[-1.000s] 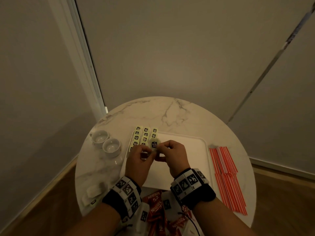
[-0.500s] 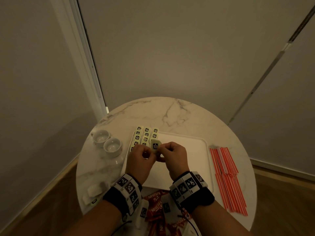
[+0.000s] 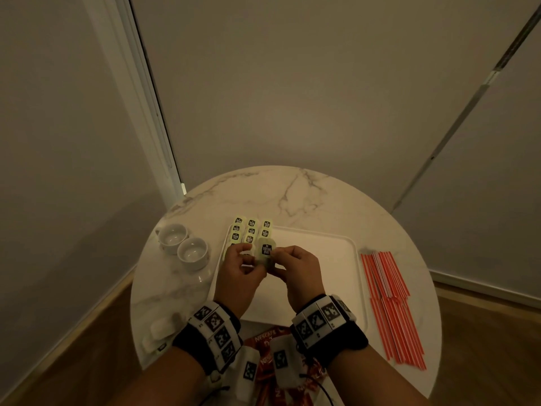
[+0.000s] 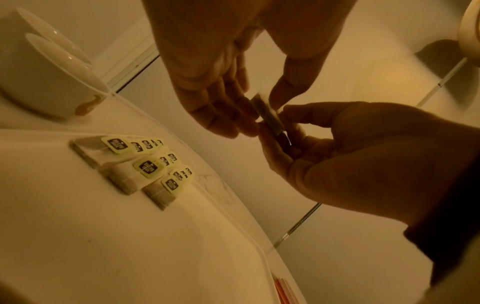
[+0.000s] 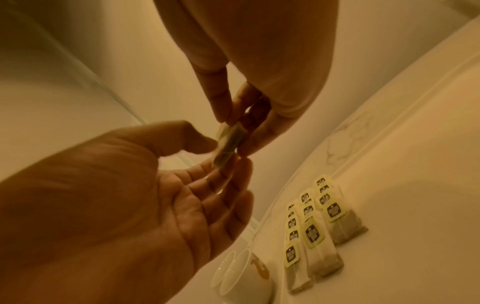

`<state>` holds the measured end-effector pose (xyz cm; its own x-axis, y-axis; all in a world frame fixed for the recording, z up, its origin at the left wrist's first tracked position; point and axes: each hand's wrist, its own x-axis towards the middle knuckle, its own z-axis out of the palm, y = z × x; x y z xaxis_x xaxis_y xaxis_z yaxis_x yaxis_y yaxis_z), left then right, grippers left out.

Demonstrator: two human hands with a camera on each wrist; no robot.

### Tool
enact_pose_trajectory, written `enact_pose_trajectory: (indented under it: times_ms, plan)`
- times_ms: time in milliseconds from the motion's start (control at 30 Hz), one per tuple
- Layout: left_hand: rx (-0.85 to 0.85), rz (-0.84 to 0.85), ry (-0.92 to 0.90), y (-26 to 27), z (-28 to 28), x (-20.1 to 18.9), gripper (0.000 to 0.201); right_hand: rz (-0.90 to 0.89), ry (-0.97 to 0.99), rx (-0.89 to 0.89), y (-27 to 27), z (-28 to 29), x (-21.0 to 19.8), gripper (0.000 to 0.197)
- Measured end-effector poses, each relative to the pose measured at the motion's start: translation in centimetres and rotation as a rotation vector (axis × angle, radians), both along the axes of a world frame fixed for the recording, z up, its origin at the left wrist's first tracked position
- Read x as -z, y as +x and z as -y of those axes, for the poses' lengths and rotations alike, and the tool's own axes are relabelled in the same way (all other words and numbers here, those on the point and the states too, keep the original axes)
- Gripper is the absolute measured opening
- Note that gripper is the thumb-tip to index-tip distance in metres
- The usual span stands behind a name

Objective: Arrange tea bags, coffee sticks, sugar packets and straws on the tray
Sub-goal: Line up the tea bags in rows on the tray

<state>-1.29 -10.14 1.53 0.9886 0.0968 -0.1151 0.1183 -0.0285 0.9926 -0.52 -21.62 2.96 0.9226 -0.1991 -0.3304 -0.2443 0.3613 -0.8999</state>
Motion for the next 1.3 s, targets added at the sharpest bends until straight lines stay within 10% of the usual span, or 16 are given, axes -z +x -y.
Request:
enact_pose_trajectory:
  times_ms: [767, 1300]
  plan:
    - [-0.026, -0.309, 0.007, 0.6, -3.3, 4.9, 0.011, -0.154, -0.318, -0.353, -0.9, -0.4, 6.0, 0.029]
    - [-0.046, -0.466, -0.068, 3.1, -5.9, 8.8, 0.017, -0.413, -0.553, -0.078, 4.7, -0.9, 12.1, 0.022]
